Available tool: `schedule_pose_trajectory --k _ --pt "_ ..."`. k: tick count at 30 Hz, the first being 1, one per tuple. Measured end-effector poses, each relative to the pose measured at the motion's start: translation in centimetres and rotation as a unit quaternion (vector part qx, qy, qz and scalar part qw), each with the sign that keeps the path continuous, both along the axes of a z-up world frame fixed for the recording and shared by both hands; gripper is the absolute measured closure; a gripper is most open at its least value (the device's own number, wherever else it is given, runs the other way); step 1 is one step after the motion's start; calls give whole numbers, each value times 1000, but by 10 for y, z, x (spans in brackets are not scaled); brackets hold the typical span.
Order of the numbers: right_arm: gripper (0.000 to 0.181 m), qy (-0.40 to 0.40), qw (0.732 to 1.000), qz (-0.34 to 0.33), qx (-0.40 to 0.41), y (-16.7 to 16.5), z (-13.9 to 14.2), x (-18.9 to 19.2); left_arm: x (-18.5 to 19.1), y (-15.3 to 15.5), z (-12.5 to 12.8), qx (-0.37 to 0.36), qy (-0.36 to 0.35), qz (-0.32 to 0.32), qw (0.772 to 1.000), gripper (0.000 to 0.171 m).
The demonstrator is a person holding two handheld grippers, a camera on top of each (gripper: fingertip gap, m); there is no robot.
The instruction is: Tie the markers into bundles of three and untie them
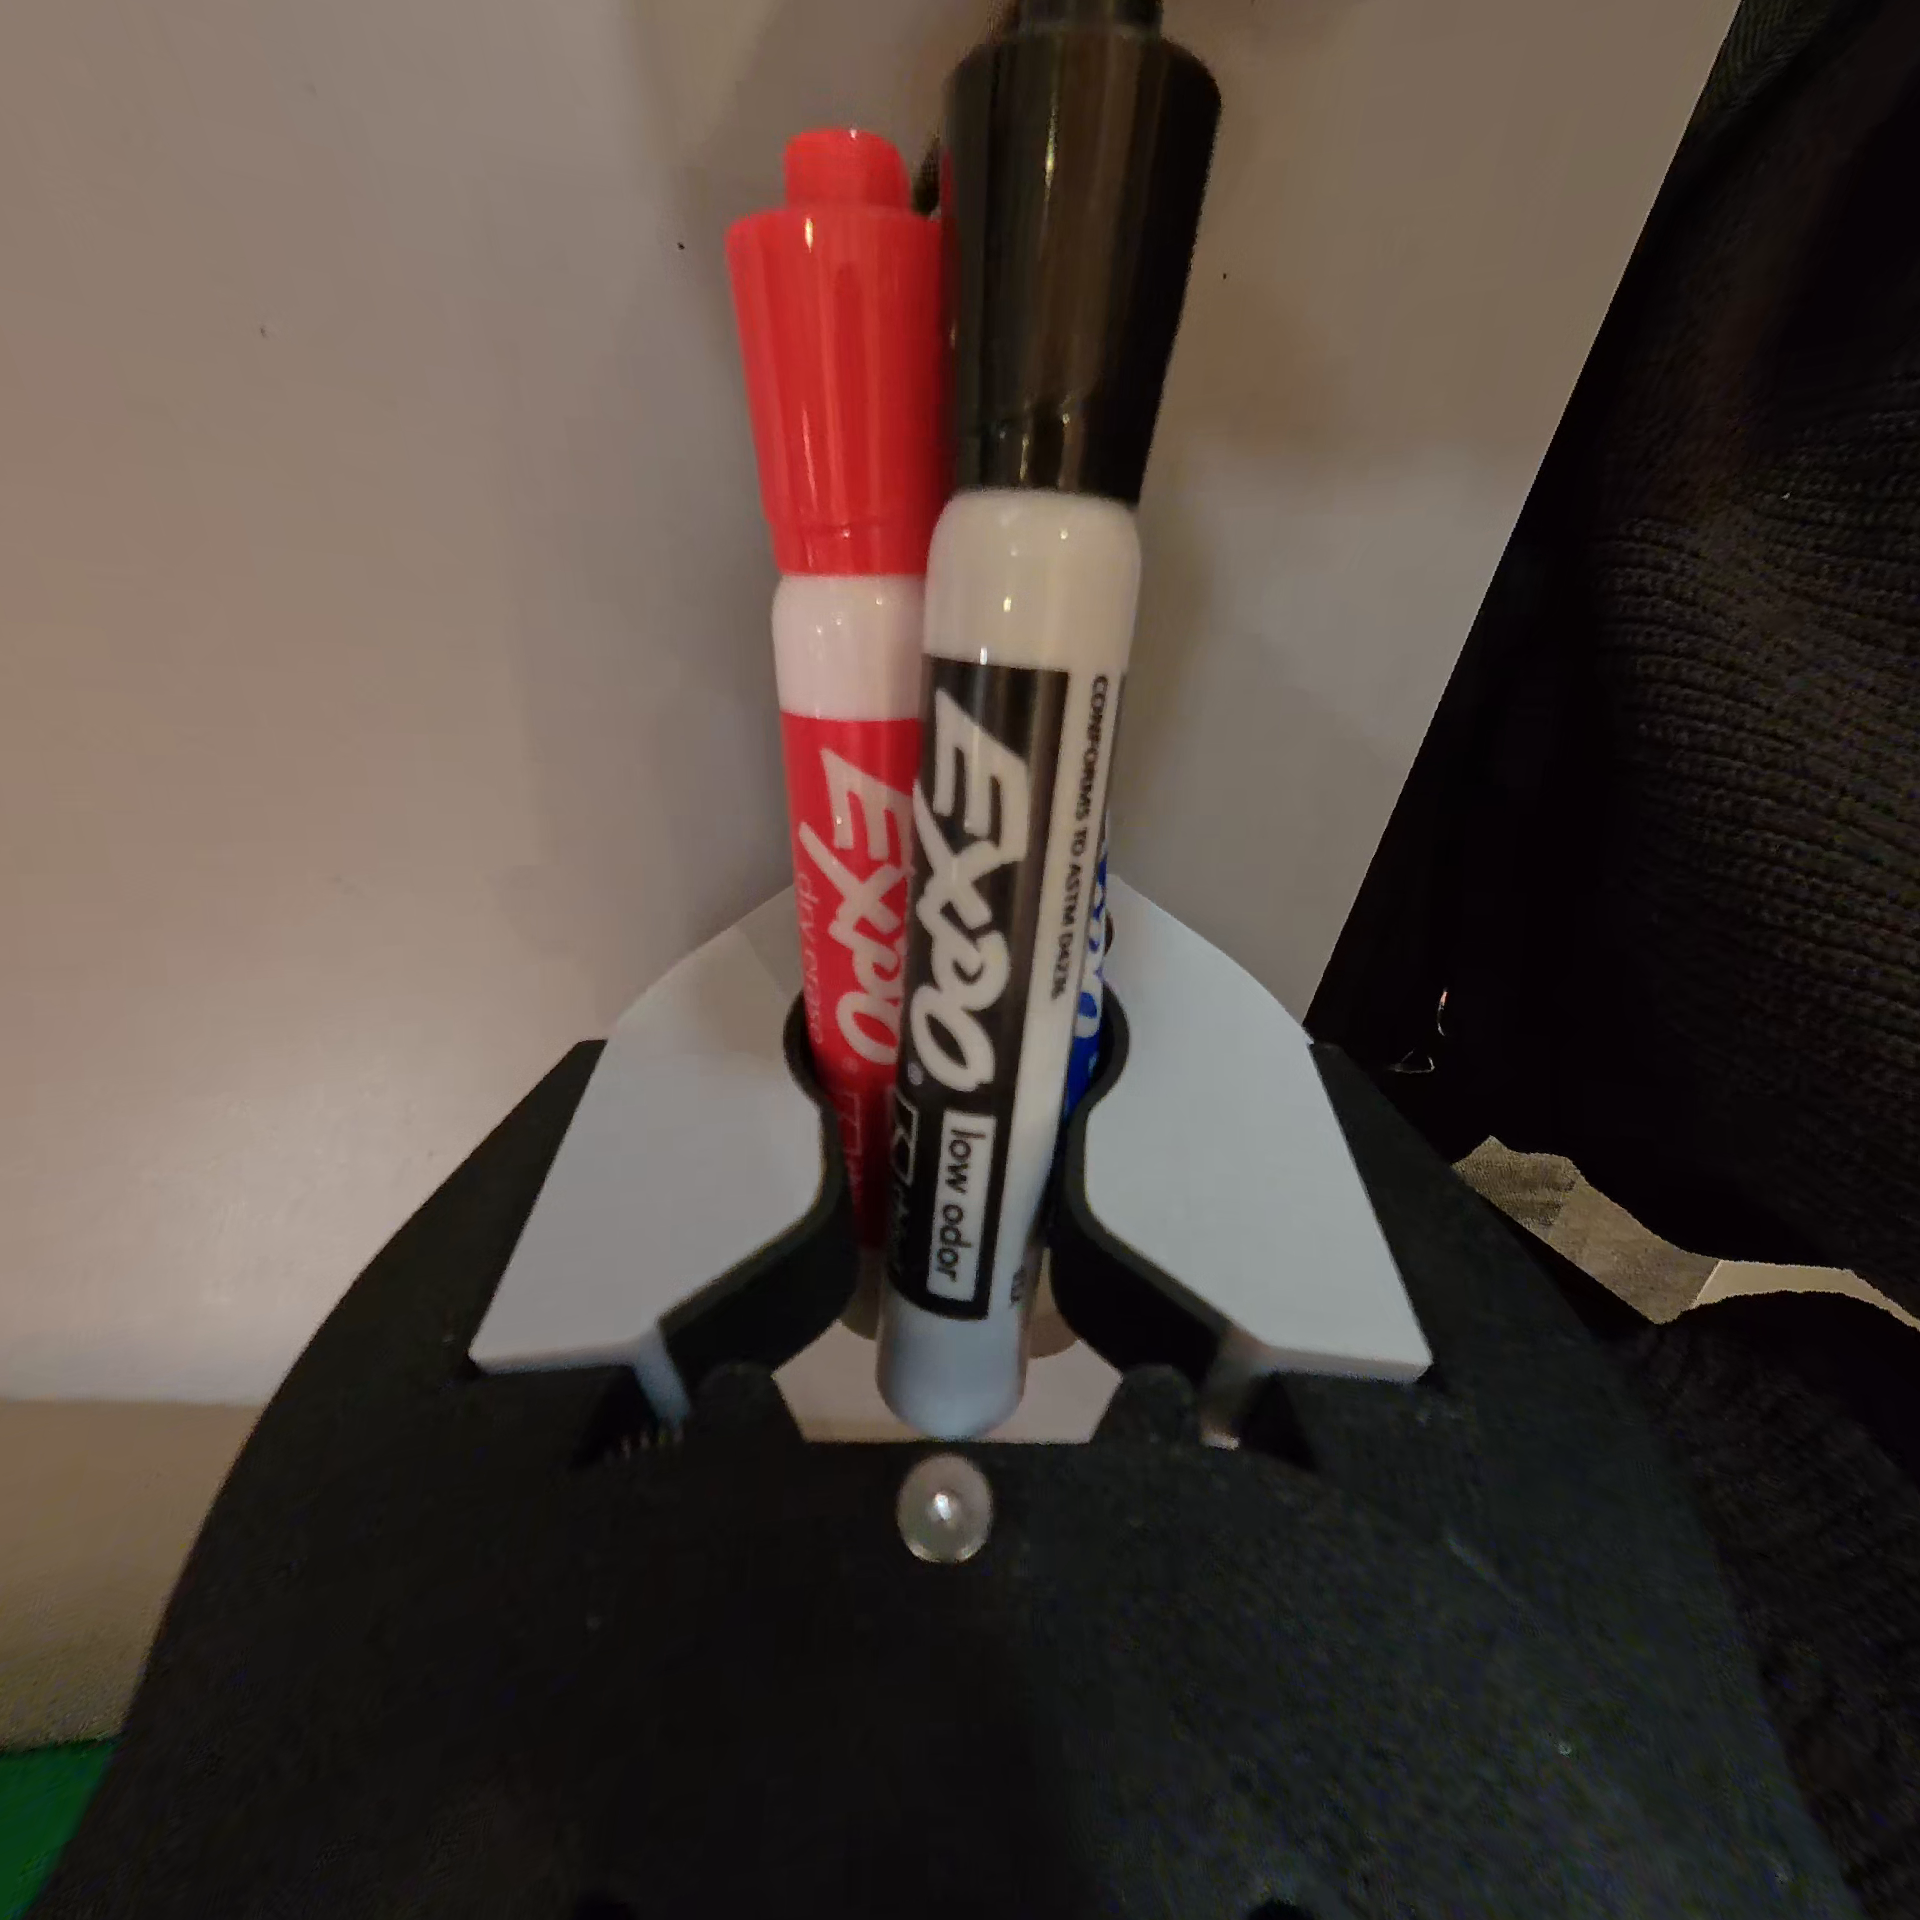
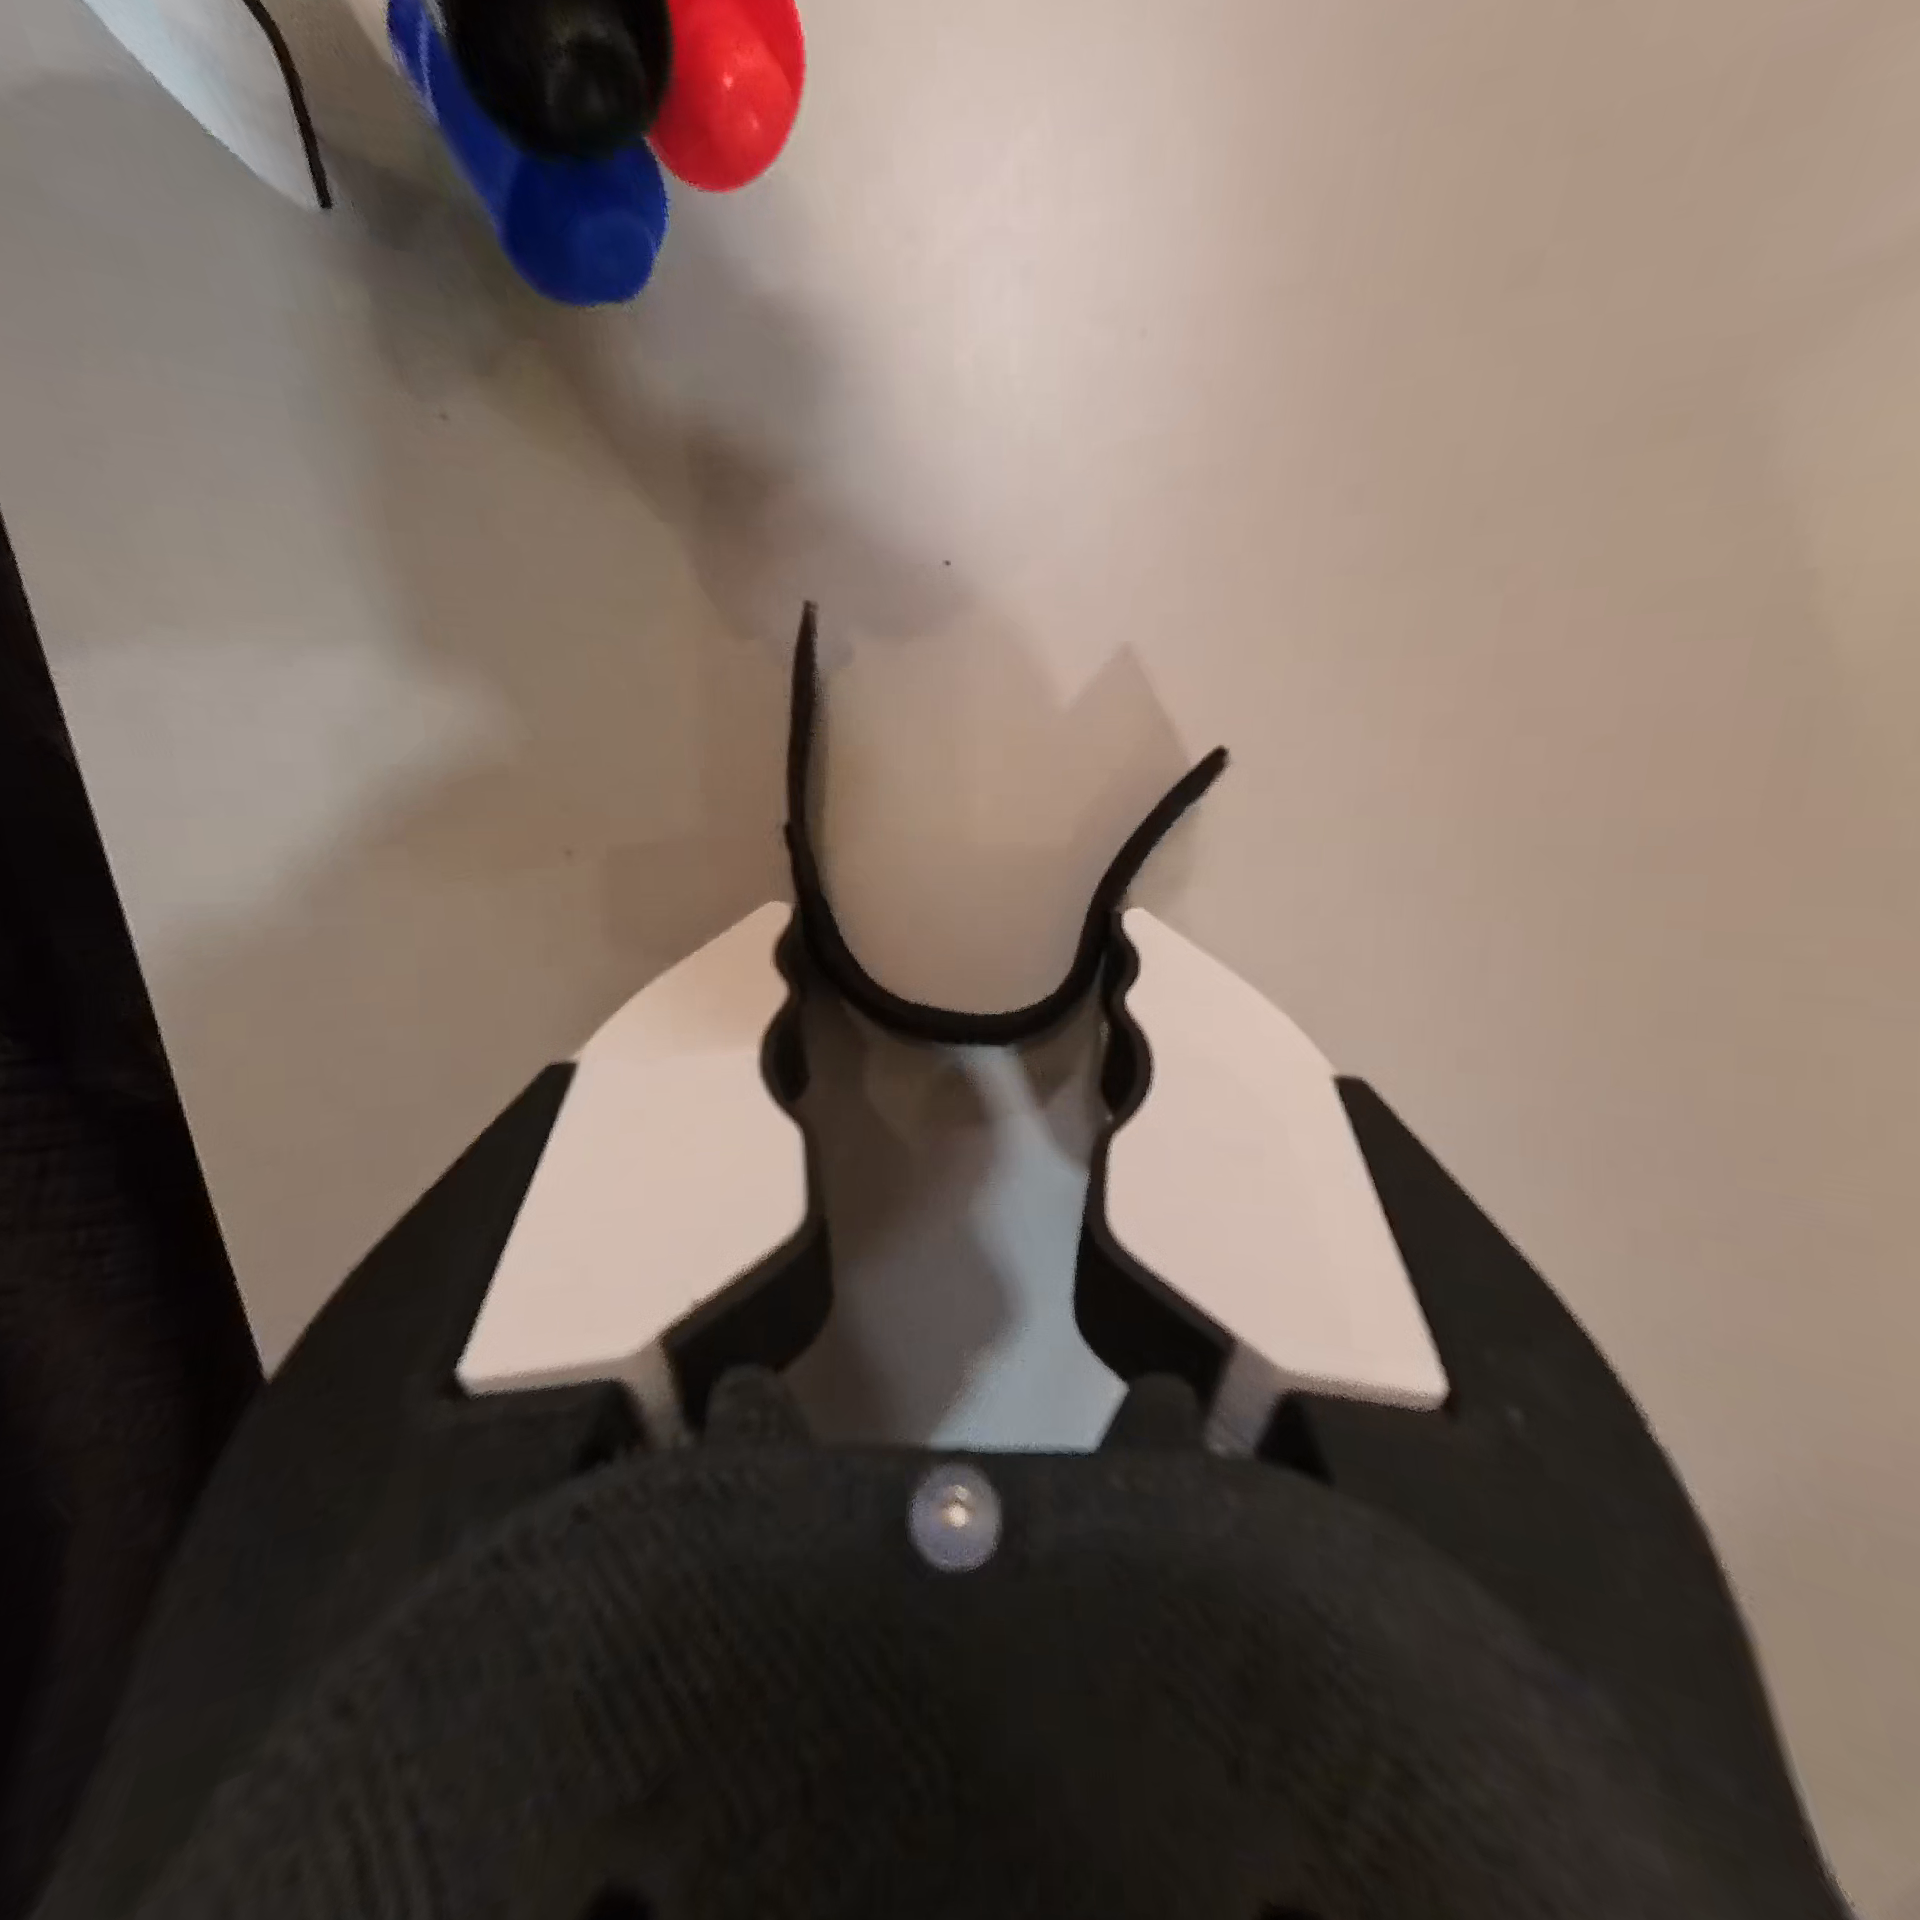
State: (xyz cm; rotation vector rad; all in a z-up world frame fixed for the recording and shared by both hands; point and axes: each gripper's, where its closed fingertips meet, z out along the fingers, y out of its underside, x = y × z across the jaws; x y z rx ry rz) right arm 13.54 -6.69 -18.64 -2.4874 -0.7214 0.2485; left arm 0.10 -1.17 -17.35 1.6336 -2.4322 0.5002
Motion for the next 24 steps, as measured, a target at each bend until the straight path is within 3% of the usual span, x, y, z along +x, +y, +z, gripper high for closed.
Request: schedule_pose_trajectory --k 4,14,19,24 --pt "129 -1 1000 2 1 0 0 -3 1 -1 1 -2 -4 -2 1000 124" --pt "134 184 982 2 42 7 21 -28 -3 13 13 -19 -31 29 999 125" --pt "134 281 955 6 96 15 51 -40 -5 18 21 -29 -47 41 998 125" --pt "134 387 909 16 157 21 84 -60 -3 14 32 -43 -66 38 996 124"
